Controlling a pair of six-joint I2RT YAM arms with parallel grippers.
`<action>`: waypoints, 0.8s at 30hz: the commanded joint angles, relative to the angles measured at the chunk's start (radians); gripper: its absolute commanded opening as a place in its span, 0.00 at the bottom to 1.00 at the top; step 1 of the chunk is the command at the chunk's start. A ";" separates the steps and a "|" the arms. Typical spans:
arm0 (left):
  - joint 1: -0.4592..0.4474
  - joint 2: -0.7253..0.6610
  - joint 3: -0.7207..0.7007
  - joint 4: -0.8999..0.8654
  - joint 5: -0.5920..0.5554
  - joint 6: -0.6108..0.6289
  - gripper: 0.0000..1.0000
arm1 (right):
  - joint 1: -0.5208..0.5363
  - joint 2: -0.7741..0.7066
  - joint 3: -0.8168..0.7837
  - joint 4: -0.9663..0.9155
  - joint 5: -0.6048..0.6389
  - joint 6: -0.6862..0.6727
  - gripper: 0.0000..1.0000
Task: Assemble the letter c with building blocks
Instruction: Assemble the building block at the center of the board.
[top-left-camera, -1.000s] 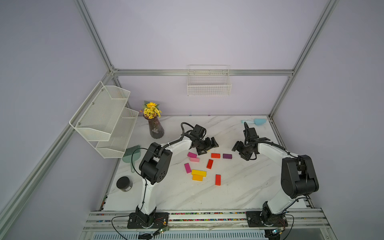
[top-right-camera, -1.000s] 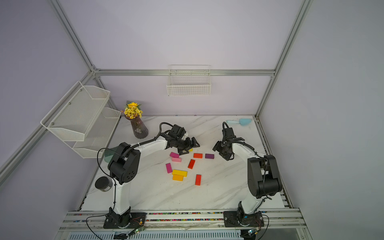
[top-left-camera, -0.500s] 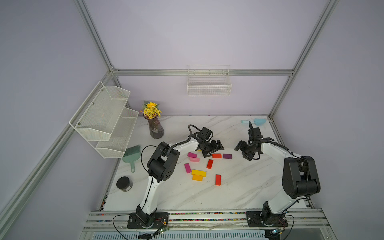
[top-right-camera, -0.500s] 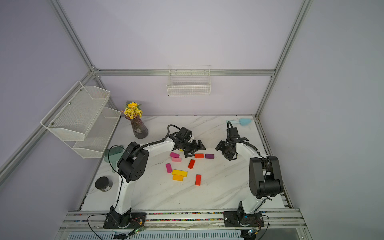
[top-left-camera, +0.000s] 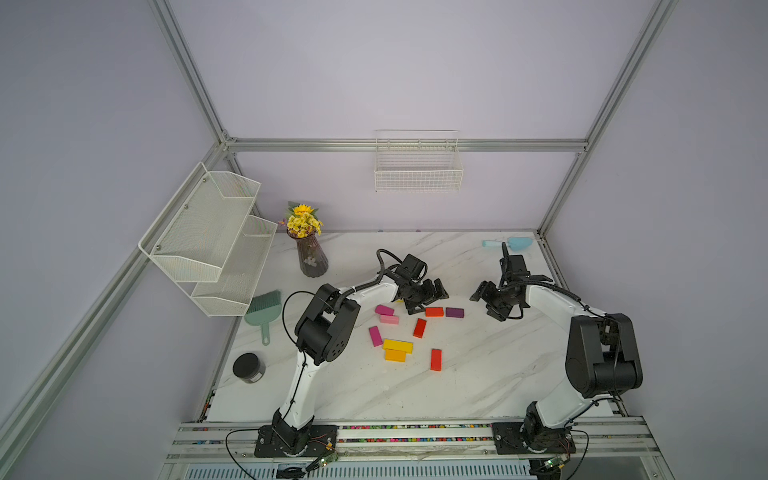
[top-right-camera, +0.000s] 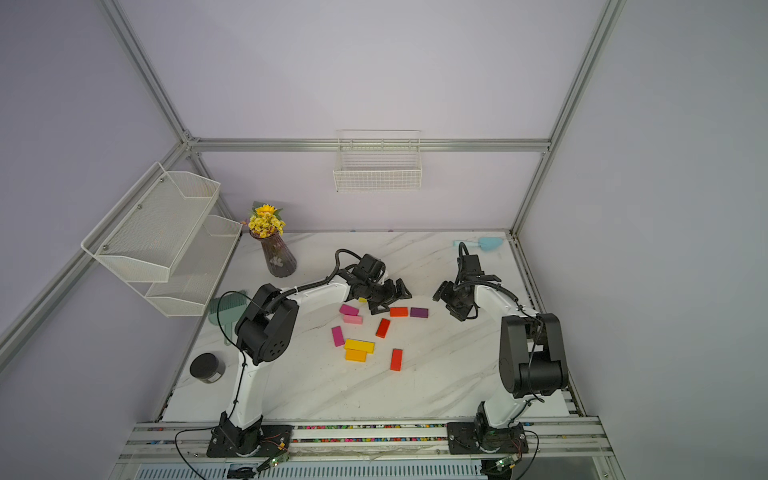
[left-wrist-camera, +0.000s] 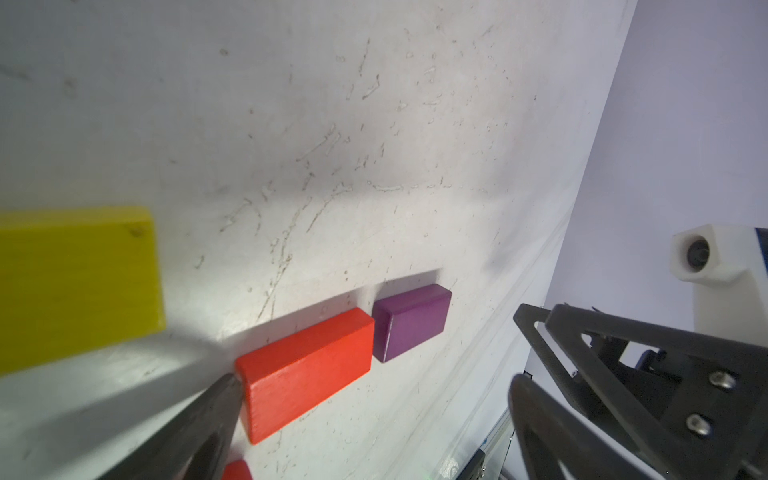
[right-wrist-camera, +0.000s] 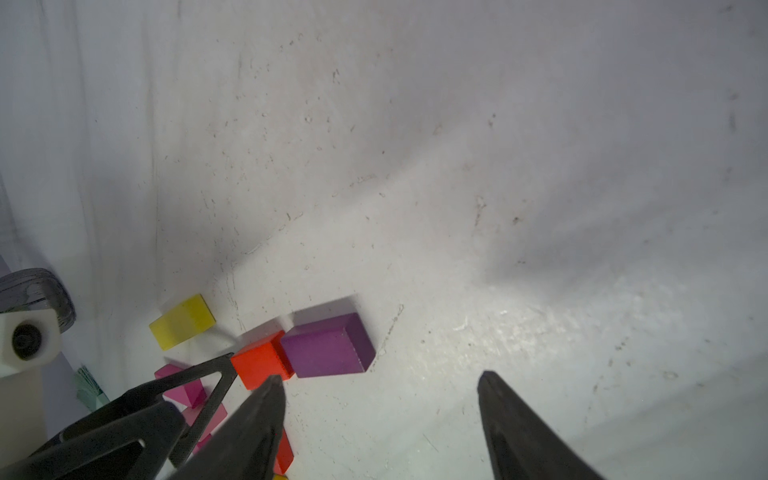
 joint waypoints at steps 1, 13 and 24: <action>-0.013 0.006 0.040 0.022 0.001 -0.021 1.00 | -0.007 -0.023 -0.003 -0.023 -0.011 -0.009 0.75; -0.024 0.020 0.055 0.036 0.006 -0.044 1.00 | -0.010 -0.012 0.004 -0.025 -0.025 -0.018 0.75; -0.038 0.024 0.062 0.041 0.007 -0.053 1.00 | -0.019 -0.016 0.004 -0.030 -0.029 -0.024 0.75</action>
